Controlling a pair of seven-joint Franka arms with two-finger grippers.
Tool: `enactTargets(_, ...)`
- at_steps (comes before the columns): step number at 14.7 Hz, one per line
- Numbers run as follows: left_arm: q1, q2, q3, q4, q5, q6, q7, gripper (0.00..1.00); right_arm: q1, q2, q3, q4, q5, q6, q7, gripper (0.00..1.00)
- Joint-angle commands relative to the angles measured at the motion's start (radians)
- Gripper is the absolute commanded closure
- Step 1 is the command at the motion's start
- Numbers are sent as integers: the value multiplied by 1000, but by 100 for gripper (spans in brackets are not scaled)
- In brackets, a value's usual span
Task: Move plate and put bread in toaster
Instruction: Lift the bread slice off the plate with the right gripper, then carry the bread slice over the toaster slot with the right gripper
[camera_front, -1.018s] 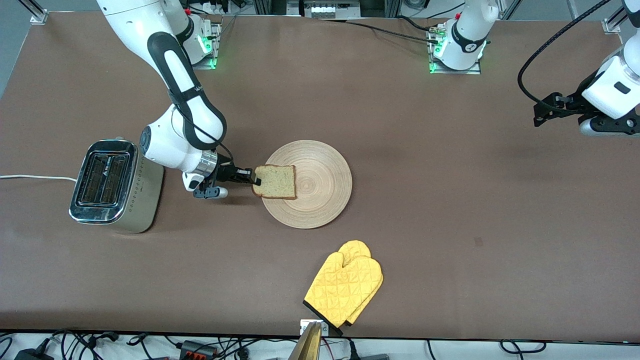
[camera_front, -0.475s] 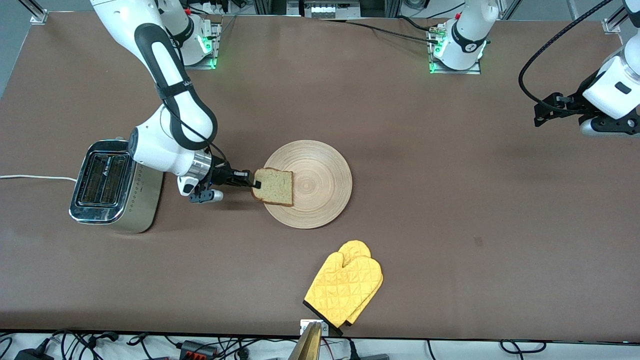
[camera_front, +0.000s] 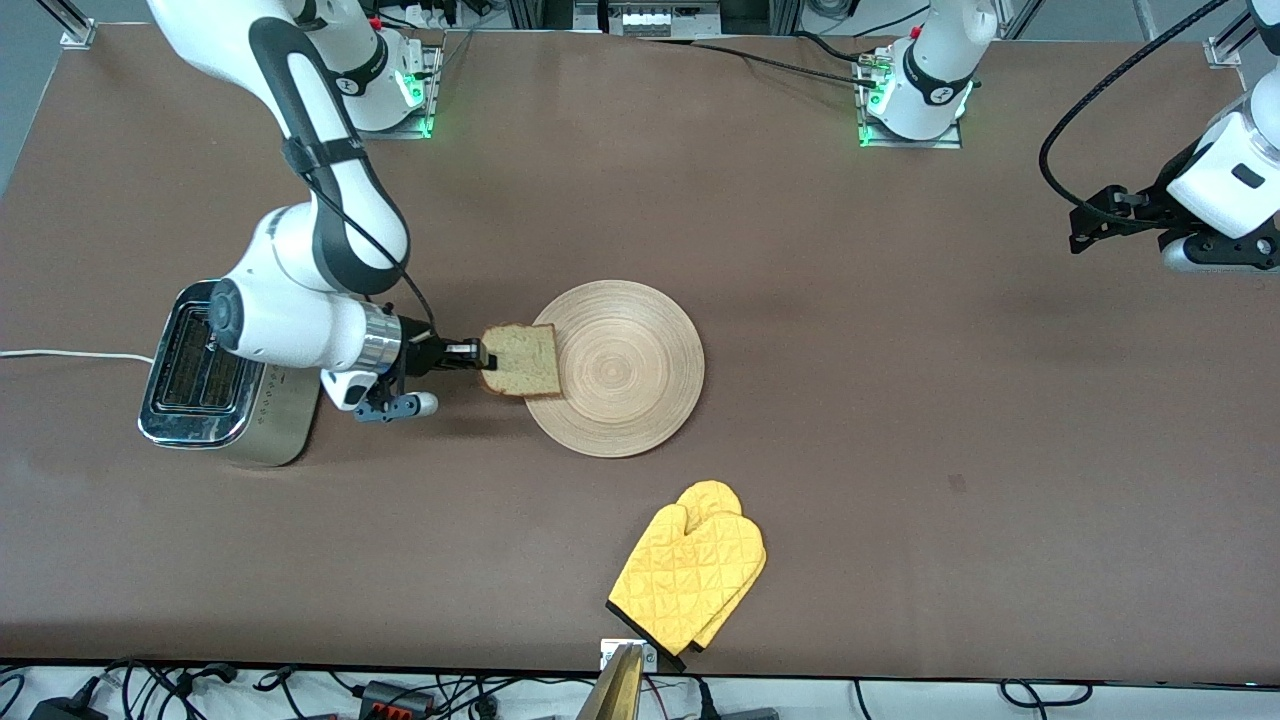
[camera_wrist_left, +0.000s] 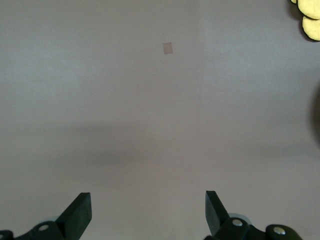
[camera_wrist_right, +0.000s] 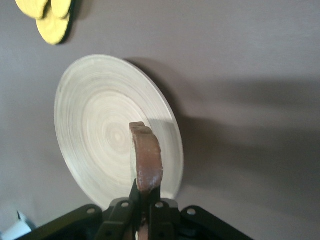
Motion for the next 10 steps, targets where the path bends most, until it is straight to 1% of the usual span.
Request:
enactTargets(1,-10,-2,15,15,-14,-19,5,0,-3,3,-88,111,-75,-221,24,100)
enactTargets(2,-10,-2,15,14,-14,-19,5,0,-3,4,-122,152,-121,-302,20,100)
enactTargets(5,-10,-2,15,15,-14,-19,5,0,-4,3,-183,267,-265,-485,12,100)
enactTargets(7,-10,-2,15,15,-14,-19,7,0,-13,4,-221,331,-313,-594,10,100)
enactTargets(9,-10,0,15,15,-14,-19,7,0,-24,4,-226,407,-374,-696,16,100)
enactTargets(10,-10,0,17,14,-14,-19,8,0,-30,4,-229,459,-433,-755,18,100)
